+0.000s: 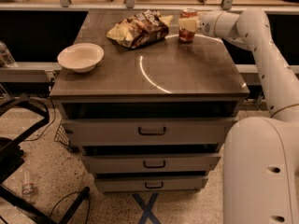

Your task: Place coke can into paper bowl

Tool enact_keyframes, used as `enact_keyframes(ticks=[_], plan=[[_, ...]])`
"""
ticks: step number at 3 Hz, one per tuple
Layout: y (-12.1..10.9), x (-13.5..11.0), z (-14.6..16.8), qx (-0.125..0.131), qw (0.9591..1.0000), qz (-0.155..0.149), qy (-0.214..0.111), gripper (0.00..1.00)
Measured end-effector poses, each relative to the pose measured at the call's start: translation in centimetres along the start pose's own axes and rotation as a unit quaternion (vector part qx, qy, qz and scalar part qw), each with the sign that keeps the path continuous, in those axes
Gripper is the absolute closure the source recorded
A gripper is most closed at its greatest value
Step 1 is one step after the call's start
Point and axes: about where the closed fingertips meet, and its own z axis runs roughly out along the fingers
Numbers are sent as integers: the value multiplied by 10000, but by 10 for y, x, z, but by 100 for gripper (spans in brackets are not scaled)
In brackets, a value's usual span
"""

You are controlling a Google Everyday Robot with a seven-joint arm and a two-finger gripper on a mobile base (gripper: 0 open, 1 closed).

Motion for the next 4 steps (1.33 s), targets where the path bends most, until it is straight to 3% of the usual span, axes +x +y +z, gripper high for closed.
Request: enact_keyframes(ticks=[1, 2, 3, 4], plan=[[12, -68, -30, 24, 9995, -287, -164, 100], [30, -108, -54, -43, 9990, -343, -283, 100], [55, -134, -77, -159, 9986, -368, -346, 100], [128, -116, -83, -840, 9960, -267, -113, 100]])
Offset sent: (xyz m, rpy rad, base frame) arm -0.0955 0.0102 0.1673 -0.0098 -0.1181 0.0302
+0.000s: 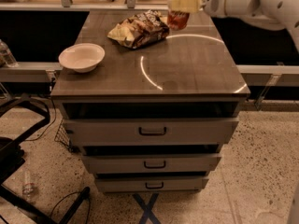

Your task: Place coke can into paper bowl

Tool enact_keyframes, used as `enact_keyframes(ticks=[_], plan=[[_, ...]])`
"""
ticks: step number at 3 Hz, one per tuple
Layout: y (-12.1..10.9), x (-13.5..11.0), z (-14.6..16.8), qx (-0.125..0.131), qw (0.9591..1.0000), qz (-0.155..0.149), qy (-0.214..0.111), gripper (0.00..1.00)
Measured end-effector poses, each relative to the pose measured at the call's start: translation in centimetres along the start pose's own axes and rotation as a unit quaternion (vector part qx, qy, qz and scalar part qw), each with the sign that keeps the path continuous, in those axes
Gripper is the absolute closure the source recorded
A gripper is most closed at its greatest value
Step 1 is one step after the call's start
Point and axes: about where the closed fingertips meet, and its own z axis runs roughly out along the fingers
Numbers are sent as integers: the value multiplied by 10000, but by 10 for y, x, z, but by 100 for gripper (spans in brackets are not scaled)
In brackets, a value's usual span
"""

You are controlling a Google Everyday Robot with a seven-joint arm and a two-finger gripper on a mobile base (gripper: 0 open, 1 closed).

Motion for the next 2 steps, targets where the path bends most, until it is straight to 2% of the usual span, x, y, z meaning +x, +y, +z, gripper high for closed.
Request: enact_keyframes(ticks=[2], plan=[[87, 28, 22, -849, 9963, 78, 75, 100]])
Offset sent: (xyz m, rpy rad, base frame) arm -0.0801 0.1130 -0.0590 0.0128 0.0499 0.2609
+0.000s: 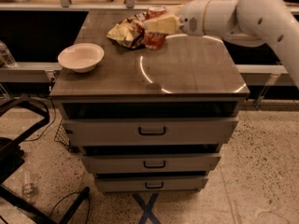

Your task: Place coke can into paper bowl

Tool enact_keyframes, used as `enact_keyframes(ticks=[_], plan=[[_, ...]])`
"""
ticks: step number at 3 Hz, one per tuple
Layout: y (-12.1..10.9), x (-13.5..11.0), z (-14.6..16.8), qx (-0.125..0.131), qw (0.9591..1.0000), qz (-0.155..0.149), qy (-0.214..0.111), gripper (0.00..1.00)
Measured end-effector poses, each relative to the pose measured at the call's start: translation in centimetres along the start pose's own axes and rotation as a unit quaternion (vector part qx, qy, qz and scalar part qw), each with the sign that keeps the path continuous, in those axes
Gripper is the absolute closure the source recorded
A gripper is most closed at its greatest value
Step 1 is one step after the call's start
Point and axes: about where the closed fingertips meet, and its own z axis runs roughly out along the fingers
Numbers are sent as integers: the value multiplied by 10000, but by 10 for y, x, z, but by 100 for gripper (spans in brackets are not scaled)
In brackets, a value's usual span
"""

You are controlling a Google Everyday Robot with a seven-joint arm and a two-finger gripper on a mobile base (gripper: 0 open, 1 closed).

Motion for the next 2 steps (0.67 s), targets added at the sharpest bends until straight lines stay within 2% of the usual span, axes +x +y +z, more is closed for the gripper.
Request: enact_keyframes(ticks=[2], plan=[[51, 31, 51, -564, 9978, -335, 2, 100]])
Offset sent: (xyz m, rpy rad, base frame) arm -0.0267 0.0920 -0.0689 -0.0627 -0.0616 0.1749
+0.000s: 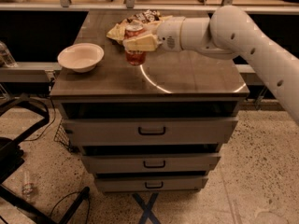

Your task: Place coke can into paper bowl

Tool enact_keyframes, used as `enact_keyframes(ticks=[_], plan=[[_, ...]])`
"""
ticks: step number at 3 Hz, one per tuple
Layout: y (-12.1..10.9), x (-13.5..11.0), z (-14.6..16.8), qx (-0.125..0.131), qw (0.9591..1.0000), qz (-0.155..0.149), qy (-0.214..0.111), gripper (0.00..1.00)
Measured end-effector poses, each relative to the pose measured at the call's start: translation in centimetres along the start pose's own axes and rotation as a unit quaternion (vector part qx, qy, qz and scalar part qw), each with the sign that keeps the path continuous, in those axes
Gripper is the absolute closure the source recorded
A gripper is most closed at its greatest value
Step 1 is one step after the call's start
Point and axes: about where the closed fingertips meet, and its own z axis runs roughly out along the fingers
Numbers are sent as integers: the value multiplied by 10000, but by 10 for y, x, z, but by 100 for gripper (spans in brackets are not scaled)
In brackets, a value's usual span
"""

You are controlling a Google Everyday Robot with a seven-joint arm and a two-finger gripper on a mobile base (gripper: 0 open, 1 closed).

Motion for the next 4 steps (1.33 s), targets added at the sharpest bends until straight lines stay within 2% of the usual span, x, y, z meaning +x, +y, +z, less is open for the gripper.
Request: enact_keyframes(ticks=[1, 2, 4], plan=[[18, 22, 29, -231, 9993, -267, 128, 100], [27, 33, 44, -396, 9982, -402, 222, 100], [31, 33, 49, -440, 9980, -402, 215, 59]])
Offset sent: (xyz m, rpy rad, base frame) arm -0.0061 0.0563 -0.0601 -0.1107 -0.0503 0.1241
